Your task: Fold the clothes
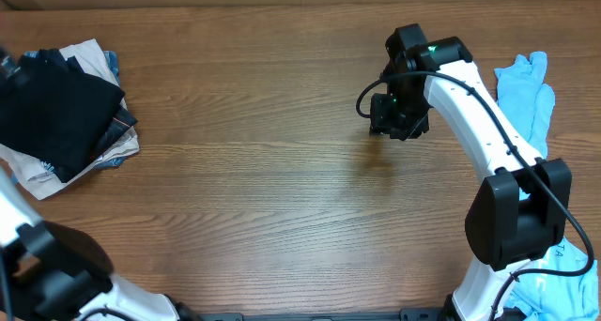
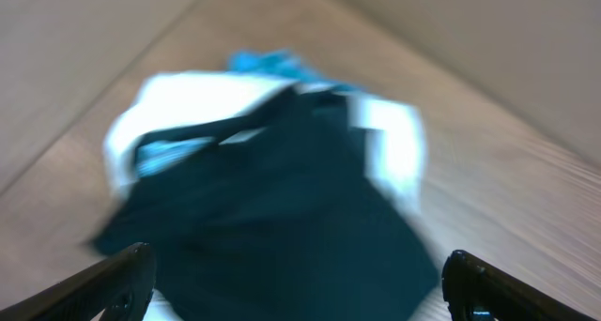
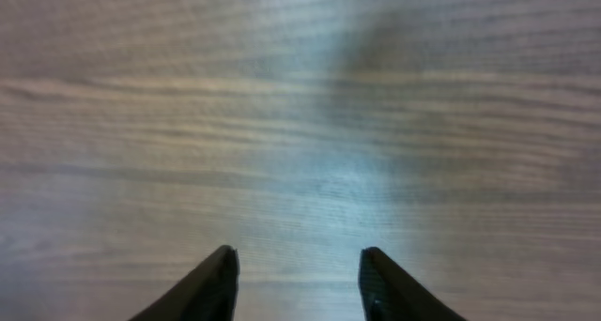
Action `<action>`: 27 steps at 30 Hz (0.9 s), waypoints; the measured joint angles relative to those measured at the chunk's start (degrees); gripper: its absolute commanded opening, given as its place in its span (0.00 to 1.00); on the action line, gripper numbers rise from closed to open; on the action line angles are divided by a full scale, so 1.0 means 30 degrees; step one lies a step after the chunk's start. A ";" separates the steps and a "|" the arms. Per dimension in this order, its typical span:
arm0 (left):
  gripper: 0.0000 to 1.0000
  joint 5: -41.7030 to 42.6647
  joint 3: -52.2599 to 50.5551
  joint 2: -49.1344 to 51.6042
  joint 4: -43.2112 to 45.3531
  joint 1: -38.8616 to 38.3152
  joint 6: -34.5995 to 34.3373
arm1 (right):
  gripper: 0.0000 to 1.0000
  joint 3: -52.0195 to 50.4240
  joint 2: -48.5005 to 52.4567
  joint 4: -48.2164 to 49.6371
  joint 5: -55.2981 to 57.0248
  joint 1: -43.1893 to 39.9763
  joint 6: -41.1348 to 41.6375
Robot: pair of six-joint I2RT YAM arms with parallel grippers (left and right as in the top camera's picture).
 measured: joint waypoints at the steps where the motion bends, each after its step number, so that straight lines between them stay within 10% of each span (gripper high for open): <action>1: 1.00 0.0146 0.0066 -0.0415 -0.0131 -0.0641 0.0102 | 0.54 0.0000 0.0000 0.0328 0.0015 0.0000 -0.0036; 4: 1.00 0.0474 0.0255 -0.1195 -0.0816 -0.2703 0.0240 | 0.61 0.0000 0.0000 0.1690 0.0000 0.0007 -0.0022; 7: 1.00 0.0634 0.0313 -0.1304 -0.1821 -0.4670 0.0255 | 0.99 0.0000 0.0000 0.3286 0.0007 0.0000 0.0036; 16: 1.00 0.0794 0.0306 -0.1268 -0.2820 -0.9143 0.0255 | 1.00 0.0488 0.0000 0.6754 0.0022 -0.0291 -0.0612; 27: 1.00 0.0816 0.0313 -0.1268 -0.7504 -1.0564 0.0248 | 1.00 0.5719 -0.0124 0.2069 0.0066 -0.2565 -0.1603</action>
